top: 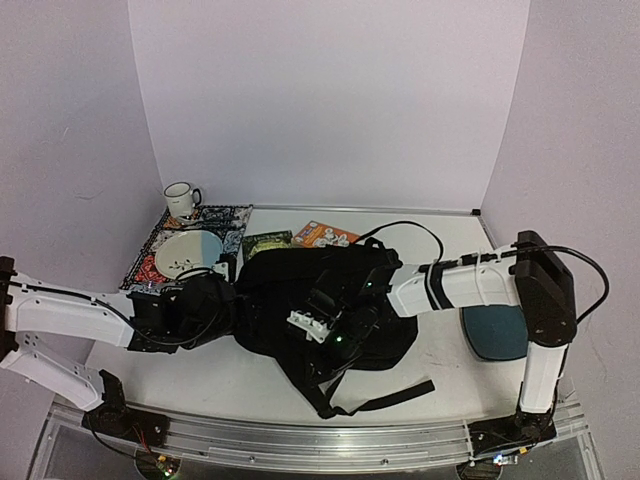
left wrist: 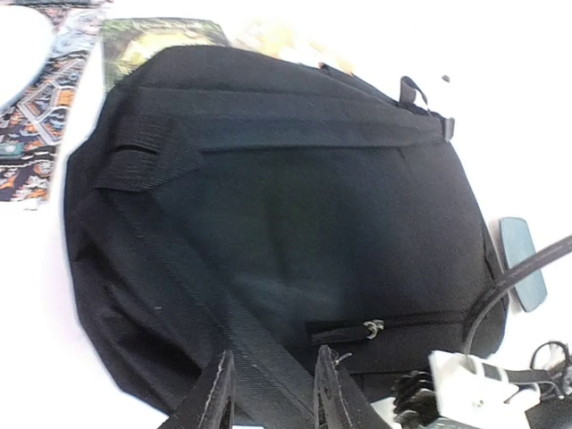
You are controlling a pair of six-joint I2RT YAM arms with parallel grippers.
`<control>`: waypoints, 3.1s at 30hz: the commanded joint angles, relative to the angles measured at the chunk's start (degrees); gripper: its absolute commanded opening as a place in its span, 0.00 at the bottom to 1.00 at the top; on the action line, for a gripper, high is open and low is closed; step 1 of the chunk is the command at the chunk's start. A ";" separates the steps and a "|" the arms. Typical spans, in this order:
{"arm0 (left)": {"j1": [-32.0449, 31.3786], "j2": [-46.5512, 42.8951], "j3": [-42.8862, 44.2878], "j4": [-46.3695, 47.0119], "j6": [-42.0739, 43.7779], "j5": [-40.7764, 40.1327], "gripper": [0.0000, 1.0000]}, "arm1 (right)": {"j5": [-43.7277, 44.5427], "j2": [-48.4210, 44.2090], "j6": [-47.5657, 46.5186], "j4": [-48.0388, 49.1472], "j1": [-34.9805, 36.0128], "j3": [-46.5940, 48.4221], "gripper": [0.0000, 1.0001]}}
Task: Pack the student bag
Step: Adjust the student bag with the book, then pick up the pocket on the back of the student bag, then unzip the pocket on the back of the student bag.
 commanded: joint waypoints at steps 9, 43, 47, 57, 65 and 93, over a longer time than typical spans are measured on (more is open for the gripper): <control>1.77 4.78 5.11 -0.51 1.05 0.09 0.37 | 21.59 -5.69 1.94 -6.45 -0.04 8.06 0.49; 8.14 16.17 -4.70 6.66 -5.53 12.94 0.26 | 41.02 21.81 2.66 -16.83 2.10 30.29 0.58; 8.32 16.48 -4.63 6.62 -5.34 13.07 0.26 | 42.70 24.22 2.39 -19.83 2.51 32.48 0.55; 9.24 15.64 -5.67 6.49 -5.21 13.05 0.26 | 45.92 18.15 4.03 -20.08 2.51 30.62 0.14; 10.01 16.41 -5.97 5.90 -5.25 13.18 0.25 | 51.36 10.04 7.18 -19.33 2.36 25.08 0.00; 14.89 18.51 -5.46 4.20 -4.72 15.42 0.19 | 50.95 -19.16 18.83 -8.63 -7.63 -18.19 0.02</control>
